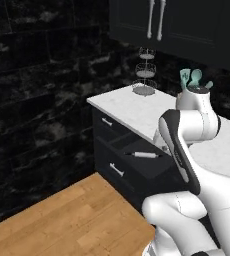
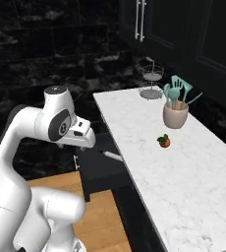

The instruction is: Pick the rolling pin from the drawer and place it on the counter.

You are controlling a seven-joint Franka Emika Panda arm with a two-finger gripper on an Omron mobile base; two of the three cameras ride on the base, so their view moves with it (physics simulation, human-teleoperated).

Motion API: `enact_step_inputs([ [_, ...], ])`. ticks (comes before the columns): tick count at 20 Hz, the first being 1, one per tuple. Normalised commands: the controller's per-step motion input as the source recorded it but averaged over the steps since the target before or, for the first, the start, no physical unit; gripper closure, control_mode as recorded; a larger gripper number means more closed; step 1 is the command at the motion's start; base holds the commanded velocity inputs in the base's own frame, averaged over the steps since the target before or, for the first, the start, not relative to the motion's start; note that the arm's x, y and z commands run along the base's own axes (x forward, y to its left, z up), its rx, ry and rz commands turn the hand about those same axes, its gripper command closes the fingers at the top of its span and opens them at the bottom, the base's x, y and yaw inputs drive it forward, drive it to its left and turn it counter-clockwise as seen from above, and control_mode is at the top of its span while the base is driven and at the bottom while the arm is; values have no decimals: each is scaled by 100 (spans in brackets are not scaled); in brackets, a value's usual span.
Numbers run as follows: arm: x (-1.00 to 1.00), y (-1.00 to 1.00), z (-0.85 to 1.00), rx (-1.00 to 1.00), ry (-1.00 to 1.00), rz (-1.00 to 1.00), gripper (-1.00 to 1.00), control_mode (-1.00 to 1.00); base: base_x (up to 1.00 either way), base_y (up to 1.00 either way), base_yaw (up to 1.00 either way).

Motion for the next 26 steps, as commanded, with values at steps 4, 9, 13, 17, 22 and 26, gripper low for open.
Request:
enact_step_inputs([
  [4, 0, 0, 0, 0, 0, 0, -100, 100, 30, -61, 27],
  [9, 0, 0, 0, 0, 0, 0, -100, 100, 66, -22, 20],
  [13, 0, 0, 0, 0, 0, 0, -100, 100, 77, 2, 20],
  [17, 3, -3, -18, 0, 1, 9, -100, -100, 34, 0, 9],
  [22, -32, -2, -27, 0, 0, 13, -100, -100, 0, 0, 0],
  [26, -4, 34, -46, -3, 0, 10, -100, -100, 0, 0, 0],
])
